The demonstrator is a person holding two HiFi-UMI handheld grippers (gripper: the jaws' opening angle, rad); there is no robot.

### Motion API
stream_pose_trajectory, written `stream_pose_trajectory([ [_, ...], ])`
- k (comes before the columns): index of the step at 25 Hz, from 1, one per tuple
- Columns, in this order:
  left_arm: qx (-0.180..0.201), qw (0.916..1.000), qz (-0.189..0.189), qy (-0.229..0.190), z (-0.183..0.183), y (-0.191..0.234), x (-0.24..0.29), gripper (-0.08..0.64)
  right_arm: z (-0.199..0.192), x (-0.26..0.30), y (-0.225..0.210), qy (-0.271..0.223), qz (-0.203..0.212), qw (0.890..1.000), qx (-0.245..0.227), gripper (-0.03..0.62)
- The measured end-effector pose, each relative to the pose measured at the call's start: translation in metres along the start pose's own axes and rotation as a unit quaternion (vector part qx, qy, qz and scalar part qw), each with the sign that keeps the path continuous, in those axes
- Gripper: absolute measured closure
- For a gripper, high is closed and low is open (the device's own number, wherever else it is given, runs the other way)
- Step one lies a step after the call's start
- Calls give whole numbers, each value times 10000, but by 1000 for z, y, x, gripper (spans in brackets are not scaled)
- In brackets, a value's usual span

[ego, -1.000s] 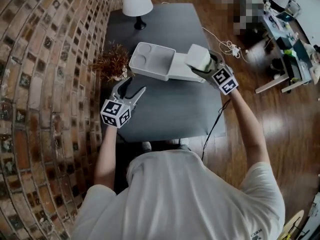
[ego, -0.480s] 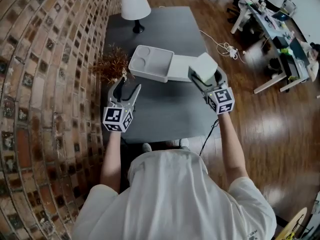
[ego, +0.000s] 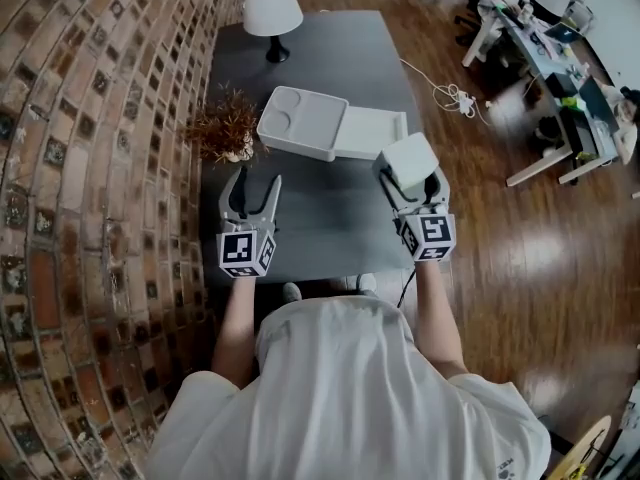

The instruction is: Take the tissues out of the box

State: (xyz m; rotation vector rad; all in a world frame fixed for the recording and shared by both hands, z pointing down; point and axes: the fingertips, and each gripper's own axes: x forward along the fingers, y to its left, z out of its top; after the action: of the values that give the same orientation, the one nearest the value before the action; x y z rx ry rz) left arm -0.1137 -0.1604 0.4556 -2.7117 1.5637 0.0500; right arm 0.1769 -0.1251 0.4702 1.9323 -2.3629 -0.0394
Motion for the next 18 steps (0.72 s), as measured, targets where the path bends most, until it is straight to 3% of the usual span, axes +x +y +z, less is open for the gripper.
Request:
stream_pose_trajectory([
  [5, -177, 9998, 77, -51, -6, -11, -5, 284, -3, -16, 13, -80, -112, 9999, 84, 164],
  [18, 152, 9997, 183, -57, -12, -15, -7, 284, -7, -20, 28, 25, -167, 9998, 84, 166],
])
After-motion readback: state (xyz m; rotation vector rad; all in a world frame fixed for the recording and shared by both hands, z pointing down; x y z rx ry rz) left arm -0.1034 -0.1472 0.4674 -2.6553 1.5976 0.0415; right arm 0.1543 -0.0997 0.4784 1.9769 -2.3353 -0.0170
